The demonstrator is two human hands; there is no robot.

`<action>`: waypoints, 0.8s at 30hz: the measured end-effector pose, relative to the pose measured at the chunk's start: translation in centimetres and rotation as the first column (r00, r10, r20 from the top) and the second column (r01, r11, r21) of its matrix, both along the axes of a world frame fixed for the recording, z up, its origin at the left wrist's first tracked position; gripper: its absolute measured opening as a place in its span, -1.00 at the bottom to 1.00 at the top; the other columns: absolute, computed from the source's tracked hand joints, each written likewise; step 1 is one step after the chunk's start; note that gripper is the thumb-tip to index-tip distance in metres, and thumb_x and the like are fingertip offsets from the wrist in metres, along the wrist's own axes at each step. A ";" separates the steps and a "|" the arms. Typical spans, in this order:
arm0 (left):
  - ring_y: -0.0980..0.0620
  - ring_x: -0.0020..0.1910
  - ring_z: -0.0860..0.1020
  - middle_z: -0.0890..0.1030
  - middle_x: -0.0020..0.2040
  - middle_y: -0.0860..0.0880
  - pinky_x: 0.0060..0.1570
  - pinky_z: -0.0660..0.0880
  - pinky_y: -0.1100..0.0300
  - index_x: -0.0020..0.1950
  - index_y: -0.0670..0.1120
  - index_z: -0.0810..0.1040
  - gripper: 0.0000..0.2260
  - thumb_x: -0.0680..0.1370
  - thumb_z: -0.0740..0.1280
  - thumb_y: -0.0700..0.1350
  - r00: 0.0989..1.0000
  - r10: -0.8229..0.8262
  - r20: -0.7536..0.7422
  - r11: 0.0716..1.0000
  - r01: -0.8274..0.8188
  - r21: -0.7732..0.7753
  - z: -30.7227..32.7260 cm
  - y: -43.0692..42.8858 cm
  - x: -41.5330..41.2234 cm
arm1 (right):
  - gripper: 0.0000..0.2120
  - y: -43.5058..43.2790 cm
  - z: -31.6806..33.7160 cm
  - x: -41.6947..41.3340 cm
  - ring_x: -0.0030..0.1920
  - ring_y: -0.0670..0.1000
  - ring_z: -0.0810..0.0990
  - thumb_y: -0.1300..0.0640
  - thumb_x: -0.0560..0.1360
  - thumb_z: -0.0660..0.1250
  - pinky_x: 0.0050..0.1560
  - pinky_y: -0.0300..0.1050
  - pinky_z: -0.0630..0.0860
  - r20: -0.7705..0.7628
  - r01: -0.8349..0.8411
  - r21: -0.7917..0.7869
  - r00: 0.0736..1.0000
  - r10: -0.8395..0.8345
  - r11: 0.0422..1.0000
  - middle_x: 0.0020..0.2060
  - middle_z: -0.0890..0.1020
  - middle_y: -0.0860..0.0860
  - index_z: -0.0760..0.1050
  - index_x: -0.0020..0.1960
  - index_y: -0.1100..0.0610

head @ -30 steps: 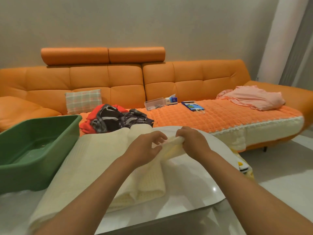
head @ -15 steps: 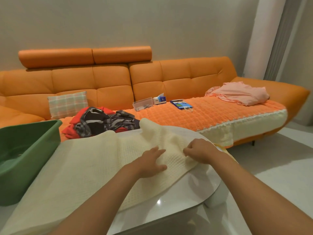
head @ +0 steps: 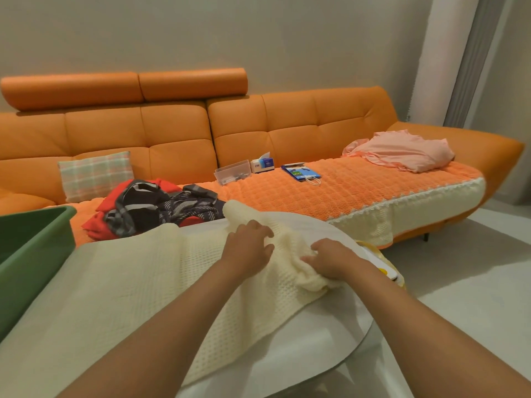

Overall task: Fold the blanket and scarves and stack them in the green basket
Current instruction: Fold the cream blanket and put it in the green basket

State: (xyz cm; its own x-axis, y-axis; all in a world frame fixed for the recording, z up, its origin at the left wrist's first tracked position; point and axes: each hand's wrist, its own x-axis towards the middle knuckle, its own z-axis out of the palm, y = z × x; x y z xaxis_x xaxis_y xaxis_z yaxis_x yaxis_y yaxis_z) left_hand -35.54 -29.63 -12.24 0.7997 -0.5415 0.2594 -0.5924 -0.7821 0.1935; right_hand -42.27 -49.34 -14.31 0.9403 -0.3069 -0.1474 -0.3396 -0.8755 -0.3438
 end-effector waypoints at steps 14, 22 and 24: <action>-0.03 0.34 0.45 0.51 0.35 0.05 0.24 0.44 0.01 0.41 0.09 0.44 -0.66 0.63 0.19 0.02 0.969 -0.123 -0.215 0.983 0.149 0.108 -2.8 -2.7 1.7 | -0.81 -1.1 0.9 -0.7 0.31 0.04 0.39 0.13 0.42 0.33 0.33 0.09 0.34 0.518 -0.152 -0.058 0.840 0.160 0.987 0.25 0.51 -0.03 0.71 -0.07 0.00; 0.03 0.29 0.43 0.42 0.35 0.07 0.11 0.53 -0.02 0.38 0.20 0.41 -0.66 0.67 0.14 -0.12 0.991 -0.131 0.026 0.961 0.133 -0.241 0.0 -2.0 3.4 | -0.73 1.3 3.2 -1.1 0.19 -0.11 0.58 -0.08 0.41 0.32 0.35 -0.10 0.36 0.087 -0.284 0.576 0.954 0.289 0.767 0.06 0.70 -0.15 0.74 -0.20 0.03; 0.02 0.42 0.32 0.30 0.47 0.07 0.28 0.44 -0.07 0.39 0.25 0.43 -0.70 0.67 0.16 0.06 0.983 -0.151 -0.101 0.982 0.138 -0.126 0.2 -2.6 4.4 | -0.71 1.7 3.4 -1.1 0.07 -0.06 0.67 0.07 0.50 0.27 0.26 -0.10 0.46 0.128 -0.286 0.638 0.955 0.267 0.715 -0.08 0.74 -0.06 0.73 -0.19 0.16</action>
